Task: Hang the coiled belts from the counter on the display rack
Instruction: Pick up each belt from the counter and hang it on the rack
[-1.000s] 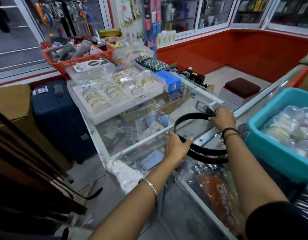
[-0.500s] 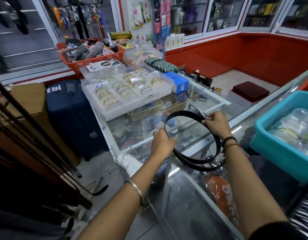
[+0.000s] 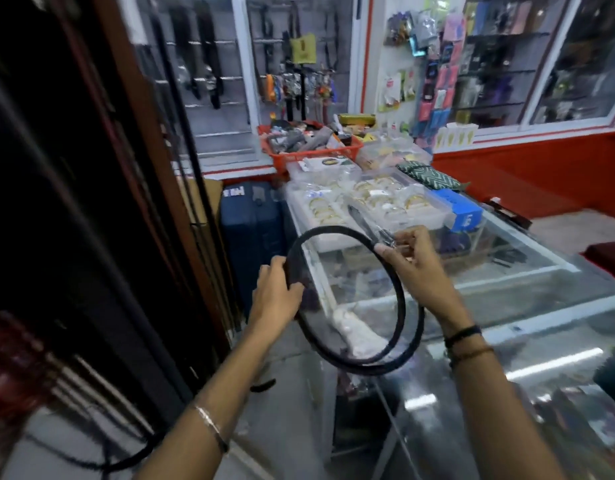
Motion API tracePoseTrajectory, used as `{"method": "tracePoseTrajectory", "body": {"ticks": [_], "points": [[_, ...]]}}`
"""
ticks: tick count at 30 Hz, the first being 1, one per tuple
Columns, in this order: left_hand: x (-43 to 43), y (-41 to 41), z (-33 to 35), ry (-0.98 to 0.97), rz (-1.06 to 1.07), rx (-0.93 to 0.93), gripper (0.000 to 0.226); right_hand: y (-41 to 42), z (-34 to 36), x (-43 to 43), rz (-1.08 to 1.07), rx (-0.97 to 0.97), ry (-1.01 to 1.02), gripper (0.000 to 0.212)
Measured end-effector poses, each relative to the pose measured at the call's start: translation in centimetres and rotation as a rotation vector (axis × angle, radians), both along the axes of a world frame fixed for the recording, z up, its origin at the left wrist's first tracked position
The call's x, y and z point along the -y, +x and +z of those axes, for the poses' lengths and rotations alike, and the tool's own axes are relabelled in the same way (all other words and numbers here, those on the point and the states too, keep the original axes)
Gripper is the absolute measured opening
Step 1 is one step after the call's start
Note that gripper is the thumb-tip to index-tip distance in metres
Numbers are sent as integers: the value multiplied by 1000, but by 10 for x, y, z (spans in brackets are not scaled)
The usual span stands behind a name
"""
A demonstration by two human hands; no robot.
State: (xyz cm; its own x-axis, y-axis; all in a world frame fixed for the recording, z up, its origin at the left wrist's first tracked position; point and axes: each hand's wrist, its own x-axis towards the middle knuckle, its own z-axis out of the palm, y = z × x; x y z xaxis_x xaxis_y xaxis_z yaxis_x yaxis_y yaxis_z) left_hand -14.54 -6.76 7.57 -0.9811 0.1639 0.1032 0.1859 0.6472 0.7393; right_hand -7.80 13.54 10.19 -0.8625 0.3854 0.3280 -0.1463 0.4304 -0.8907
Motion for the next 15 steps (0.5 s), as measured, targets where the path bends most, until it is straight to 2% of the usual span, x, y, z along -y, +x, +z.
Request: {"method": "tracePoseTrajectory", "body": {"ticks": [4,7,10,11,14,15], "points": [[61,12,27,-39,45,-137,41,-10,33,84,168,-146,-79,23],[103,21,43,-91,81,-299,47,-17,53,130,332,-243,-212,18],[141,24,58,-72,98,-383,43,-20,74,172,438,-322,-294,27],[152,25,69,47,108,-368,38,-21,82,186,461,-353,-322,30],[172,36,117,577,109,-380,24,-24,104,221,501,-468,-405,35],[175,43,134,683,76,-413,18,-24,111,231,504,-507,-421,35]]}}
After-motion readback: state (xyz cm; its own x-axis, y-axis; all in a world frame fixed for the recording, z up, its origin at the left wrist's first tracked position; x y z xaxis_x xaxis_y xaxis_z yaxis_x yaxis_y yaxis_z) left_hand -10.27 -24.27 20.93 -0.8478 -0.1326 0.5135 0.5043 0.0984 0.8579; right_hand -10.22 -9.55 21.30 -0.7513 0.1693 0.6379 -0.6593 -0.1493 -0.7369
